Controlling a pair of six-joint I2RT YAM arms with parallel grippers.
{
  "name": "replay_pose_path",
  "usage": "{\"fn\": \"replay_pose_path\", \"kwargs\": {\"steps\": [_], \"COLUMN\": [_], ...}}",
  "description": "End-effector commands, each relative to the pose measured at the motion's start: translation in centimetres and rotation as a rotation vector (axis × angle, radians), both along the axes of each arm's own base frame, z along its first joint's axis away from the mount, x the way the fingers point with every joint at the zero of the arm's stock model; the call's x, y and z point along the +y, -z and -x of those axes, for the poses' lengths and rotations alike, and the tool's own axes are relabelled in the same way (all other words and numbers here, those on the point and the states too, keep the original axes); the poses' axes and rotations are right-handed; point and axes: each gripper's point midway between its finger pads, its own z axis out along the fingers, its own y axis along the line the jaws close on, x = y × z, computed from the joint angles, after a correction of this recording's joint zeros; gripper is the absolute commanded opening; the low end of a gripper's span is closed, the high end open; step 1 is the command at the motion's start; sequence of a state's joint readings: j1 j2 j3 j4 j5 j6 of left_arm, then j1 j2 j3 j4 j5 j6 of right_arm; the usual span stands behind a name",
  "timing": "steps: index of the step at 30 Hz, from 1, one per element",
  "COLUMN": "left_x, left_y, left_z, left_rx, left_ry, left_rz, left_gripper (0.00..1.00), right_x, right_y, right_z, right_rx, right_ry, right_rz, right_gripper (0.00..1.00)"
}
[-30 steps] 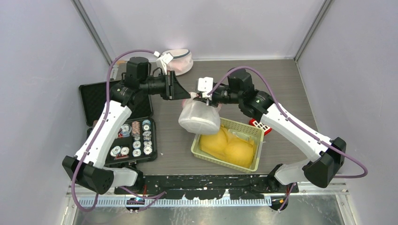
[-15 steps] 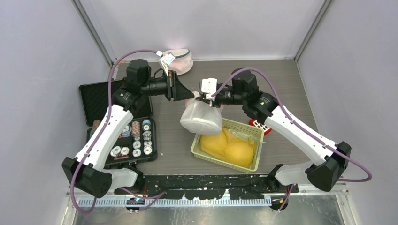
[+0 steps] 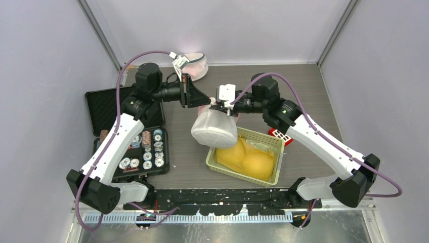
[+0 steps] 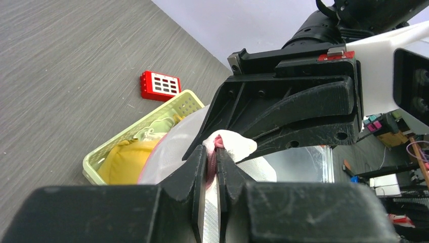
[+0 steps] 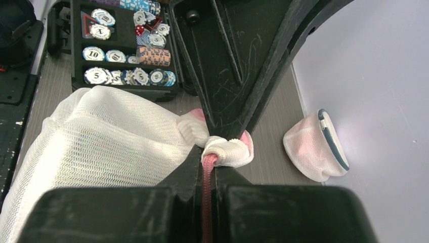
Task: Unzip the laundry bag and remove the bra
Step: Unzip the laundry bag at the center of the board.
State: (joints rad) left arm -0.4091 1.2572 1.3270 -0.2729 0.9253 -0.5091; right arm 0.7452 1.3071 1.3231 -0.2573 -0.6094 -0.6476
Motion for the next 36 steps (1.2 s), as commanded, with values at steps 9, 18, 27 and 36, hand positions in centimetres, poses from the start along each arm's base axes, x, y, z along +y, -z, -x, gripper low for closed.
{"fn": "replay_pose_path", "kwargs": {"steps": [9, 18, 27, 36], "left_x": [2.3, 3.8, 4.3, 4.1], "left_y": [-2.6, -2.1, 0.2, 0.4], "left_z": [3.2, 2.0, 0.6, -0.7], "left_rx": [-0.108, -0.089, -0.026, 0.004], "left_ry": [0.125, 0.056, -0.045, -0.089], "left_rz": [0.032, -0.007, -0.101, -0.09], "left_gripper": [0.09, 0.4, 0.38, 0.34], "right_x": [0.9, 0.9, 1.5, 1.5], "right_y": [-3.0, -2.9, -3.4, -2.8], "right_z": [1.2, 1.2, 1.2, 2.1], "right_rx": [-0.069, -0.071, -0.075, -0.097], "right_ry": [-0.029, -0.034, -0.061, -0.116], "right_rz": [-0.08, -0.075, -0.089, -0.063], "right_gripper": [0.01, 0.01, 0.01, 0.01]}}
